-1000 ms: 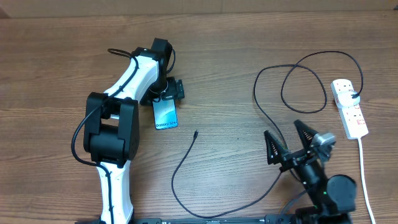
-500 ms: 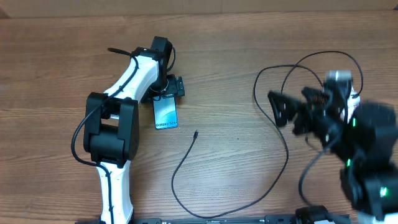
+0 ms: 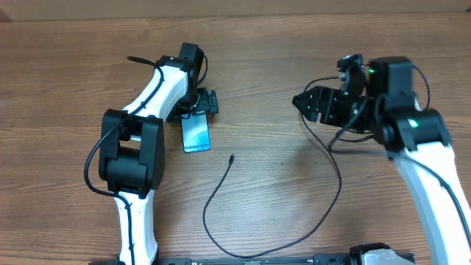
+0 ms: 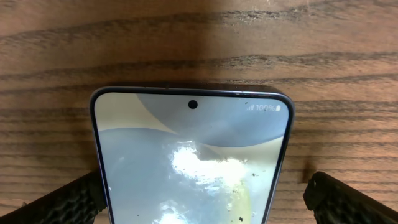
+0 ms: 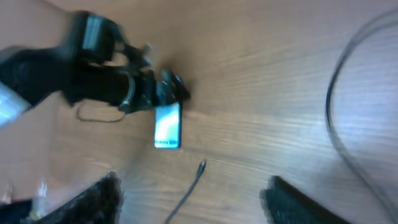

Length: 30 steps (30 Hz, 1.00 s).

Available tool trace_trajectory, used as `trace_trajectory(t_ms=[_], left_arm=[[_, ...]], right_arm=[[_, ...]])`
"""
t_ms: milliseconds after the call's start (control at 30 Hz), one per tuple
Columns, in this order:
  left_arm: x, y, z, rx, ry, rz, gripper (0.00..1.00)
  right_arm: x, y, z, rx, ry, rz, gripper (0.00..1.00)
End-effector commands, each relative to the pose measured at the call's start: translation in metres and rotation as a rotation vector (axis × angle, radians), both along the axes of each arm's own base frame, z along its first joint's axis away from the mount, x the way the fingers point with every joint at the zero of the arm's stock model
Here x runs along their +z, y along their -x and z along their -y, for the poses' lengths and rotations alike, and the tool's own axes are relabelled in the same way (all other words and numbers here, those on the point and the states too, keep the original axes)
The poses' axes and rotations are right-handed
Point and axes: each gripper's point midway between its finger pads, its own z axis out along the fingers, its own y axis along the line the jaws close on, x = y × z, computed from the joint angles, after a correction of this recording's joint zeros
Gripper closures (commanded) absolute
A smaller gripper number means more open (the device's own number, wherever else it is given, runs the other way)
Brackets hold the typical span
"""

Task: Plug charger to phone and switch on socket
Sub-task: 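Move the right gripper toward the cable end near the phone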

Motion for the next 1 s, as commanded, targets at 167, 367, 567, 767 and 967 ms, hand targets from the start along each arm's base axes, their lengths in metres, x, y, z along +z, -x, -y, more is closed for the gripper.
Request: trace_trajectory(t_ms=[167, 367, 567, 767, 967], left_arm=[[-0.008, 0.000, 0.002, 0.014, 0.018, -0.016, 0.00], [-0.008, 0.000, 0.001, 0.014, 0.018, -0.015, 0.00], [-0.007, -0.013, 0.007, 0.012, 0.046, 0.039, 0.01], [-0.007, -0.008, 0.016, 0.002, 0.094, 0.014, 0.00], [-0.008, 0.027, 0.005, -0.073, 0.048, -0.124, 0.00]], right_arm=[[-0.082, -0.011, -0.012, -0.011, 0.068, -0.263, 0.44], [-0.136, -0.004, -0.026, -0.046, 0.273, -0.363, 0.35], [-0.157, -0.006, -0.039, -0.094, 0.326, -0.382, 0.00], [-0.147, -0.026, -0.057, -0.074, 0.245, -0.298, 0.00], [-0.152, -0.009, -0.062, -0.039, 0.249, -0.359, 0.00]])
